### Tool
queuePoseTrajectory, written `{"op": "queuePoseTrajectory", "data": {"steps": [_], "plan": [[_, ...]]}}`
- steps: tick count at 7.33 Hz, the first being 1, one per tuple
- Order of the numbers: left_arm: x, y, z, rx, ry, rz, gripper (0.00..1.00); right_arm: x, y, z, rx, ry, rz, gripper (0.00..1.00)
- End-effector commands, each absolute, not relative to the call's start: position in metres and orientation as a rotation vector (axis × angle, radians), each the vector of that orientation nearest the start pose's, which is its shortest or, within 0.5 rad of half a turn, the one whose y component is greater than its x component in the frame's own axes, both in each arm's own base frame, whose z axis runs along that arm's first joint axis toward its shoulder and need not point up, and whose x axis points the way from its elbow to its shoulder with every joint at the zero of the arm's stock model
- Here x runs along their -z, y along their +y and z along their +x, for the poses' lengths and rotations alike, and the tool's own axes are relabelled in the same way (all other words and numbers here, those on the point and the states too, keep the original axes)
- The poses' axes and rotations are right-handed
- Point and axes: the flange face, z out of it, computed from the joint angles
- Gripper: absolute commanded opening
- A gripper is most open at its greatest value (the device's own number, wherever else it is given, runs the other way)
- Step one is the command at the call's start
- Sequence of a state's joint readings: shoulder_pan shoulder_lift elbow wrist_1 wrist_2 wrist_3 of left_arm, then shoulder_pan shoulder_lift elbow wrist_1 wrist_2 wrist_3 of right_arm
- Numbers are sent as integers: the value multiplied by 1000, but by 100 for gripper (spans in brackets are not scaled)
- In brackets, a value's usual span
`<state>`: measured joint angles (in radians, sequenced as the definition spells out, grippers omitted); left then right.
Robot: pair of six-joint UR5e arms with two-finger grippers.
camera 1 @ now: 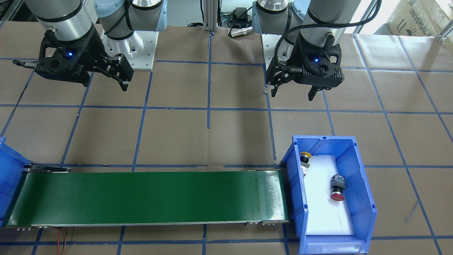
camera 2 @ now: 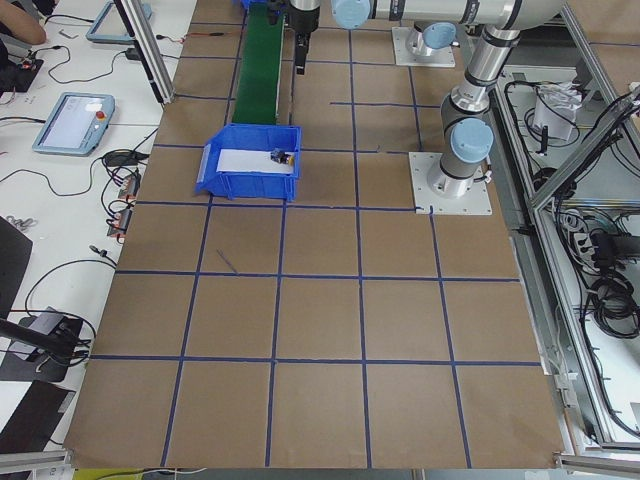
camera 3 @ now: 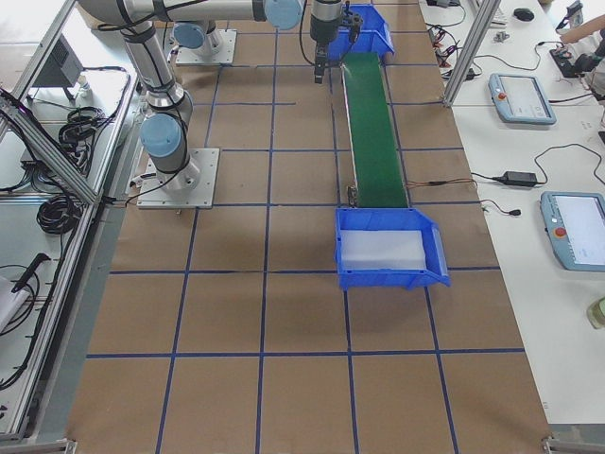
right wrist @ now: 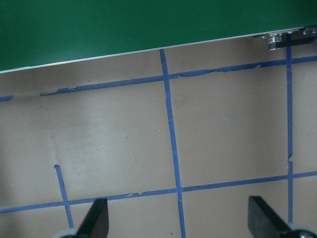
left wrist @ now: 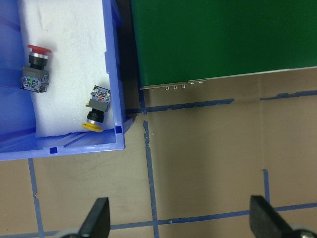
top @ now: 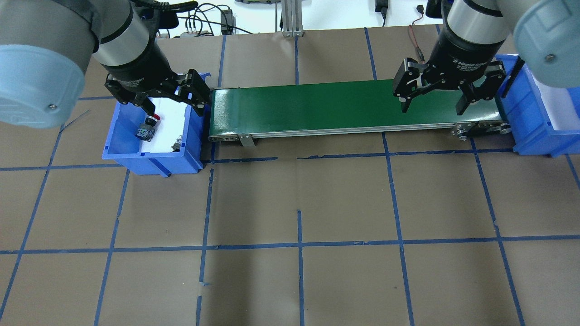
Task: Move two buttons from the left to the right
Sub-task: 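Move the left gripper down into the left-side blue bin over the buttons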
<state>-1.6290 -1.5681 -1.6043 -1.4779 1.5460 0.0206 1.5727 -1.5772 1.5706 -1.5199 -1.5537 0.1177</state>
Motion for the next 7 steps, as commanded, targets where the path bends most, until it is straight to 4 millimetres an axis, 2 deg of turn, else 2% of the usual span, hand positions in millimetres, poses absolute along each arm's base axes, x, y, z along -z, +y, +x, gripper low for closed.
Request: {"op": "queuePoseTrajectory", "data": {"steps": [1, 3, 5, 6, 7], "plan": [[-481, -487, -164, 94, 3163, 127, 100, -482, -484, 137, -91, 3112, 176, 99], [-482, -487, -163, 97, 3163, 125, 100, -482, -484, 137, -91, 3112, 178, 99], [-488, -501, -152, 102, 3164, 106, 100, -480, -484, 137, -96, 3113, 178, 99], [-492, -515, -133, 103, 3168, 65, 100, -480, -484, 137, -95, 3113, 178, 99], [-479, -538, -102, 56, 3175, 50, 100, -480, -484, 137, -95, 3113, 178, 99]]}}
